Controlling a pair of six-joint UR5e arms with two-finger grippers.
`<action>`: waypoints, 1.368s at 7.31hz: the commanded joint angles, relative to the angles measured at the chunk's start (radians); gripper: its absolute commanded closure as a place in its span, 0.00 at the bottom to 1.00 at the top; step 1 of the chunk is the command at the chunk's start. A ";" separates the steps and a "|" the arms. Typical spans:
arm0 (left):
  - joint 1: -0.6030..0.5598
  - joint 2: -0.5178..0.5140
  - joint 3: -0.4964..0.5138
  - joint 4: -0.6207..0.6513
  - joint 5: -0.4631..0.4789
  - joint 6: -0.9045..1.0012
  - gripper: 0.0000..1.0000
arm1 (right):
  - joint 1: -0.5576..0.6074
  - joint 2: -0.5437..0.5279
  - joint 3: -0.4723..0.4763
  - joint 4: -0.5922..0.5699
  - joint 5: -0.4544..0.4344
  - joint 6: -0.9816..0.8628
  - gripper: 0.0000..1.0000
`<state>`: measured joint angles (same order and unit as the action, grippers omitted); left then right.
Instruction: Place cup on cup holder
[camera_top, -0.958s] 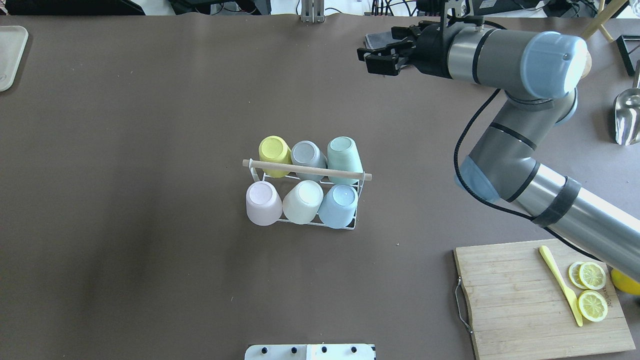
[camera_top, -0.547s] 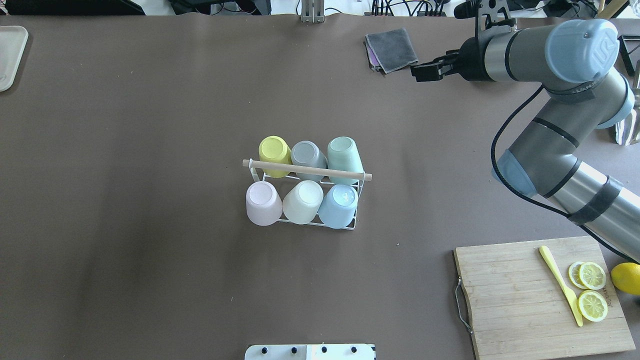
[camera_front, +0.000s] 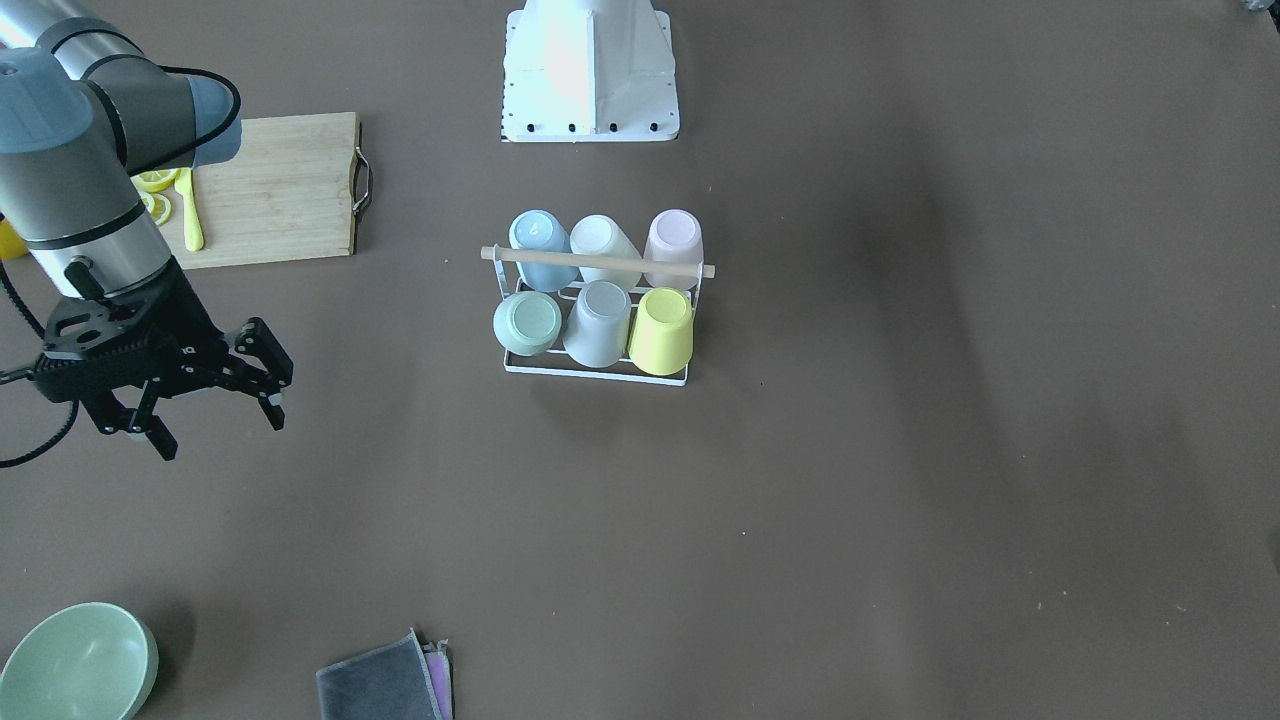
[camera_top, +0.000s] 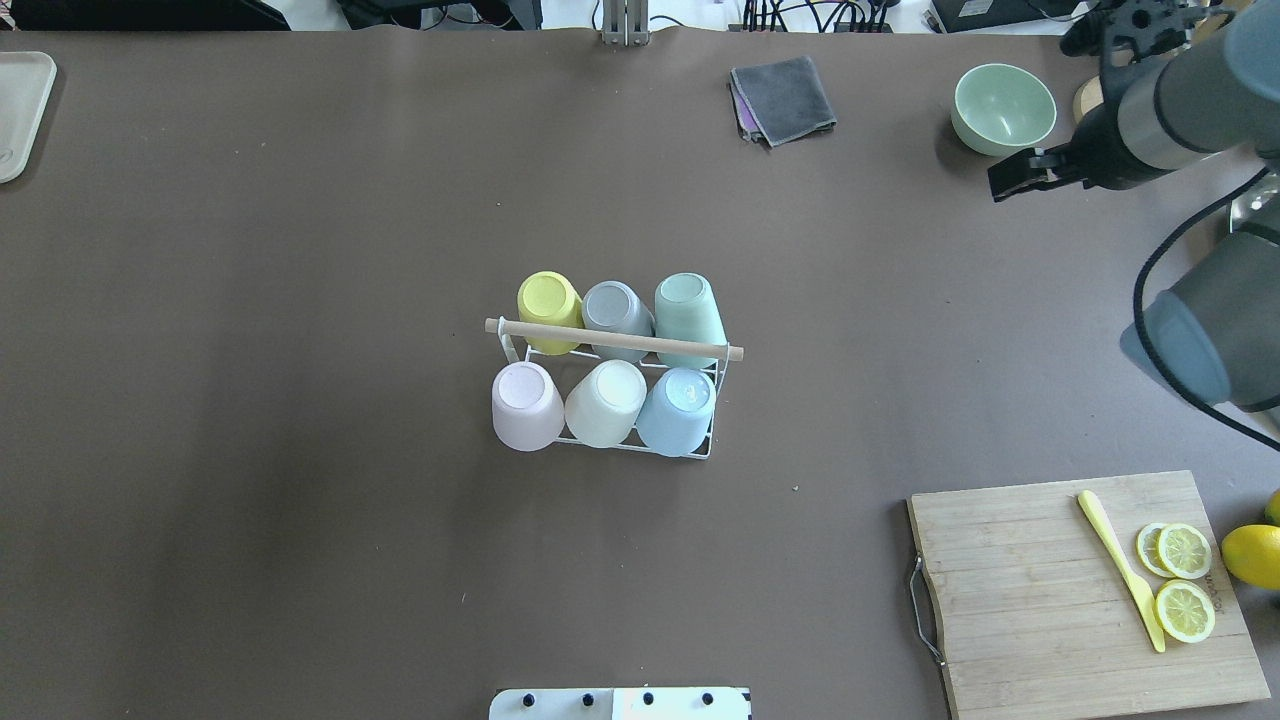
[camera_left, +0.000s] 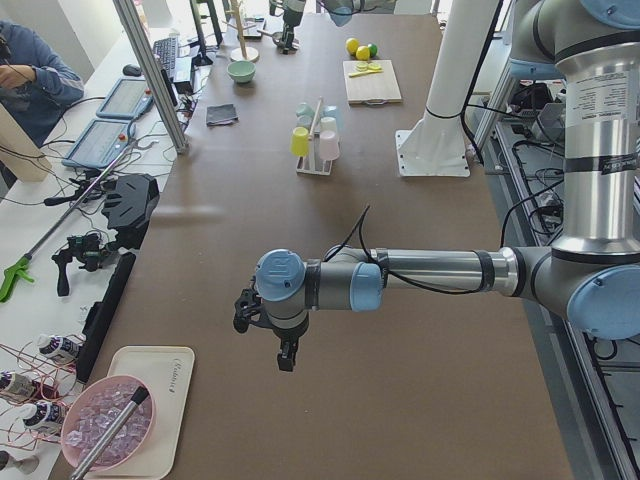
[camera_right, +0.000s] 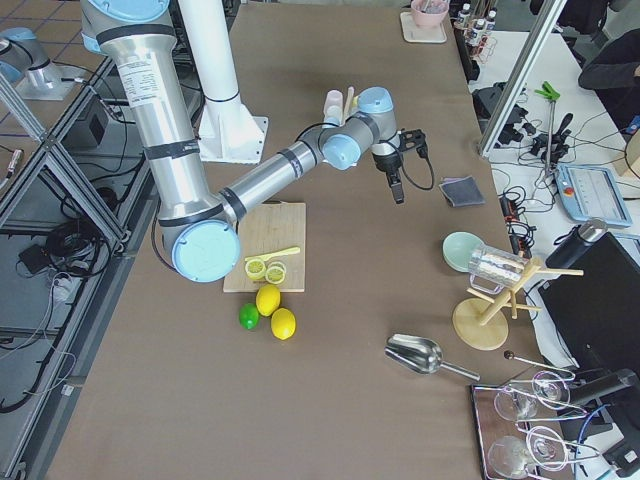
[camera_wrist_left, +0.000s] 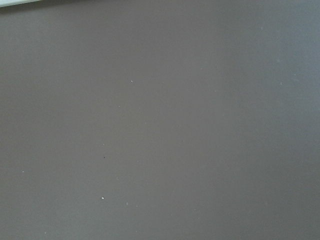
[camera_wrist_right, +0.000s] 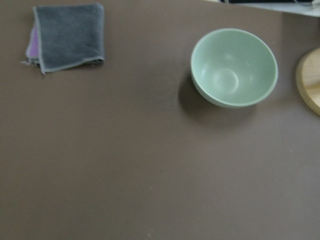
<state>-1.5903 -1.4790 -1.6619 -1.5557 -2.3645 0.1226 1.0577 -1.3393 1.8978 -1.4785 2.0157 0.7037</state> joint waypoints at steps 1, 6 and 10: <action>-0.002 0.000 -0.001 0.008 -0.001 0.002 0.02 | 0.179 -0.148 0.035 -0.140 0.191 -0.155 0.00; -0.017 0.019 -0.006 0.006 -0.001 0.005 0.02 | 0.427 -0.360 -0.101 -0.141 0.296 -0.712 0.00; -0.020 0.020 -0.007 0.006 -0.001 0.006 0.02 | 0.476 -0.333 -0.277 -0.120 0.343 -0.767 0.00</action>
<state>-1.6098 -1.4594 -1.6678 -1.5495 -2.3654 0.1283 1.5175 -1.6809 1.6924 -1.6113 2.3512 -0.0551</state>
